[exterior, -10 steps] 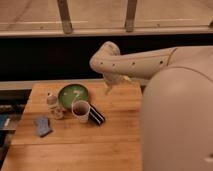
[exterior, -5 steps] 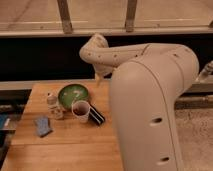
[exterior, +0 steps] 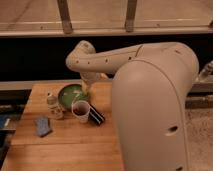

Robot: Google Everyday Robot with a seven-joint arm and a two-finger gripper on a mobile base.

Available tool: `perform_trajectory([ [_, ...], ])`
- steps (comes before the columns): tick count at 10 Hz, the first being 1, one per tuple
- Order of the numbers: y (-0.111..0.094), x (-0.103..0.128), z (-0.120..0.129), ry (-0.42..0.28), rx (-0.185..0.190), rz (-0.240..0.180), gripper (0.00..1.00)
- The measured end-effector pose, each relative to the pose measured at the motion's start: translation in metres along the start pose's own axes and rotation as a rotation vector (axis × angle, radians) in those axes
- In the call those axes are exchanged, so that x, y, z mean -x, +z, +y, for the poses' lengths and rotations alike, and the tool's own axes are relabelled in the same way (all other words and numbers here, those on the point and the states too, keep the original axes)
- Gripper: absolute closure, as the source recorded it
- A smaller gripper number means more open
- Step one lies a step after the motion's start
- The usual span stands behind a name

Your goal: Move the arm in a circular motion

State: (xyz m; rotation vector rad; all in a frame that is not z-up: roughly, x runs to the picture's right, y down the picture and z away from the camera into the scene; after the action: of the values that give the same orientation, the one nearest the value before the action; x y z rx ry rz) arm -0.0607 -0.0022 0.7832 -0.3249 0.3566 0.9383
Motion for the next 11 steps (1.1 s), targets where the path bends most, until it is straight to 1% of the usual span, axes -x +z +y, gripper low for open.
perform_trajectory([
  [1, -0.006, -0.015, 0.027, -0.04, 0.024, -0.001, 0.2],
  [2, -0.008, -0.029, 0.042, -0.064, 0.037, 0.008, 0.2],
  [3, -0.011, -0.05, 0.066, -0.096, 0.059, 0.016, 0.2],
  [4, -0.013, -0.07, 0.082, -0.117, 0.077, 0.026, 0.2],
  [5, -0.014, -0.088, 0.089, -0.12, 0.08, 0.039, 0.2],
  [6, -0.016, -0.109, 0.096, -0.109, 0.08, 0.054, 0.2],
  [7, -0.019, -0.126, 0.105, -0.095, 0.089, 0.063, 0.2],
  [8, -0.019, -0.137, 0.104, -0.076, 0.091, 0.073, 0.2],
  [9, -0.018, -0.147, 0.098, -0.047, 0.089, 0.085, 0.2],
  [10, -0.016, -0.156, 0.091, -0.013, 0.088, 0.097, 0.2],
  [11, -0.013, -0.161, 0.078, 0.026, 0.085, 0.107, 0.2],
])
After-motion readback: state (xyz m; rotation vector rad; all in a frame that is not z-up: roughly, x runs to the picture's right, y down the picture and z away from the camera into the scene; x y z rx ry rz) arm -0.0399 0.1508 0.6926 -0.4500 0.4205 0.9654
